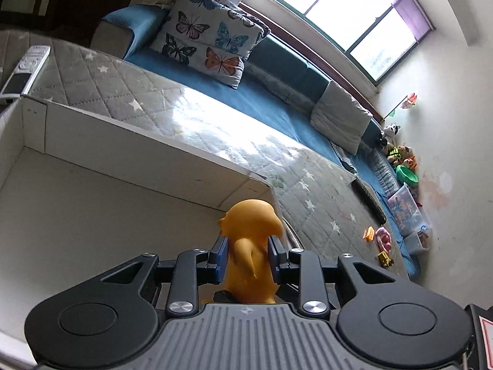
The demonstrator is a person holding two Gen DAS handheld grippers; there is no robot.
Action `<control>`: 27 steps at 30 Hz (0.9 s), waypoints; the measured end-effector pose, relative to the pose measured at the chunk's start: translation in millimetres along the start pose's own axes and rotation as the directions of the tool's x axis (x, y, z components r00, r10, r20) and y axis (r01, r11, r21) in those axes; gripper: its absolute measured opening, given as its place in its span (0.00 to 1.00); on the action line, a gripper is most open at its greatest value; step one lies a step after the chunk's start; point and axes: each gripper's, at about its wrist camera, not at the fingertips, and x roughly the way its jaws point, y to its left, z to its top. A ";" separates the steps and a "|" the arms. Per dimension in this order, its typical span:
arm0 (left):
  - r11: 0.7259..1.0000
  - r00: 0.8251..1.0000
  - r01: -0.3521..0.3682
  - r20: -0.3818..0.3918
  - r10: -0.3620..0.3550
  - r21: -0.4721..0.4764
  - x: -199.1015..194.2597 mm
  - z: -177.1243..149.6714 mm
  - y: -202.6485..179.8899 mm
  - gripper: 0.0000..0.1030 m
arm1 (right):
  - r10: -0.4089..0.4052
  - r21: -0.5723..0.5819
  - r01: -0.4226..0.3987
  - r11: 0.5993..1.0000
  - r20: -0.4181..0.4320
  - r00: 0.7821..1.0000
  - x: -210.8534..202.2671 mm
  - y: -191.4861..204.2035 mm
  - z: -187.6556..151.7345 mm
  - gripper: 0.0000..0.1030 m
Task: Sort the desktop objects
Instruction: 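Lift the orange rubber duck with both grippers over the white box, then open both grippers to drop the duck into the box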
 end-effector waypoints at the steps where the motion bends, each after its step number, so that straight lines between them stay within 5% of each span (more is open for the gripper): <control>1: 1.000 1.000 -0.006 -0.007 0.006 -0.008 3.3 0.5 3.0 0.27 | -0.006 -0.012 0.006 1.000 0.002 1.000 -0.1 2.7 -0.5 0.48; 11: 1.000 1.000 0.026 -0.002 -0.026 0.002 3.9 -2.6 1.3 0.27 | -0.017 -0.013 0.017 1.000 0.054 0.998 -25.8 5.0 -7.0 0.49; 27: 0.994 0.998 -0.012 0.065 0.005 0.108 -63.2 -51.7 -37.5 0.27 | -0.013 -0.046 0.018 0.999 0.103 0.995 -98.7 -3.8 -39.2 0.61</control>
